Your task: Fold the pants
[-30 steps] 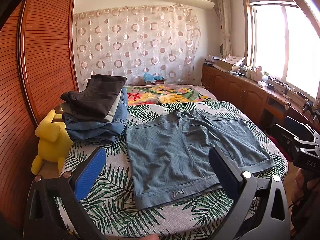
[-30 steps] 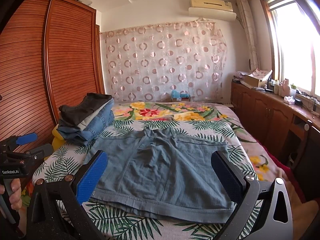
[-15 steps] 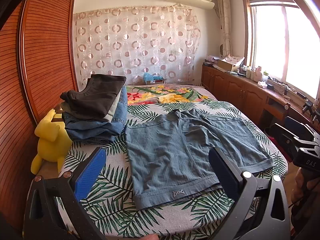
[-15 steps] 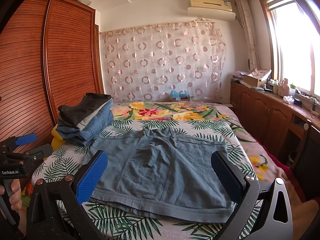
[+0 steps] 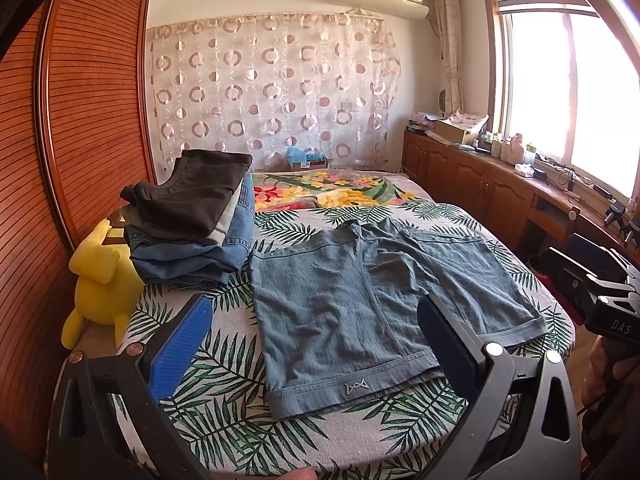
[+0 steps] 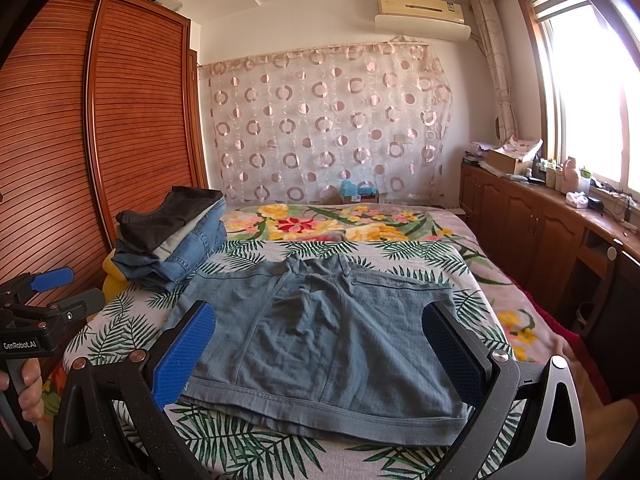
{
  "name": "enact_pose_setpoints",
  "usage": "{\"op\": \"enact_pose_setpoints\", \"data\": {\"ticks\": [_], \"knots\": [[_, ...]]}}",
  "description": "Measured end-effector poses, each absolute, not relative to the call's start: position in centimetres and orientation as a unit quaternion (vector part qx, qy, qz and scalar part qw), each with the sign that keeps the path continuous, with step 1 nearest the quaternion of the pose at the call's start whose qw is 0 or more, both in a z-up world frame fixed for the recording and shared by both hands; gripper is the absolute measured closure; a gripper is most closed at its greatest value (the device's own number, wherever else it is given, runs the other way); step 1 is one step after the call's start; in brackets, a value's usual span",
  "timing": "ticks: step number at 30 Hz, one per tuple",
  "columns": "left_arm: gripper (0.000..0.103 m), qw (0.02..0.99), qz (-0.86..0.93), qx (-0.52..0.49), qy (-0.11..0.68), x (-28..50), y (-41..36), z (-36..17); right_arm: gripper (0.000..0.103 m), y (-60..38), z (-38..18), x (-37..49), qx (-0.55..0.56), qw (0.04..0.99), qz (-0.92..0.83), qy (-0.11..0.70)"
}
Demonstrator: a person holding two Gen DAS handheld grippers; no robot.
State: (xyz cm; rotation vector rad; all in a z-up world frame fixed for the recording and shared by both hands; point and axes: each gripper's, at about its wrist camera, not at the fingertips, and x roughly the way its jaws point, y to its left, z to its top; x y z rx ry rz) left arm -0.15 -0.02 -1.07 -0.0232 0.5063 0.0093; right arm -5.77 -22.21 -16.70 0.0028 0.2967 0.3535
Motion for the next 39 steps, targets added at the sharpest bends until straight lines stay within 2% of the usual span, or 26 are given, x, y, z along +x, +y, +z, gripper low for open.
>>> {"op": "enact_pose_setpoints", "data": {"ticks": [24,39], "knots": [[0.0,0.966,0.004,-0.011,0.256,0.1,0.2,-1.1,0.0,-22.1,-16.8,-5.7,-0.001,0.973,0.178,0.148],[0.001,0.95,0.016,-0.023,0.31,2.3,3.2,-5.2,0.0,-23.1,-18.4,-3.6,-0.019,0.966,0.175,0.187]]}}
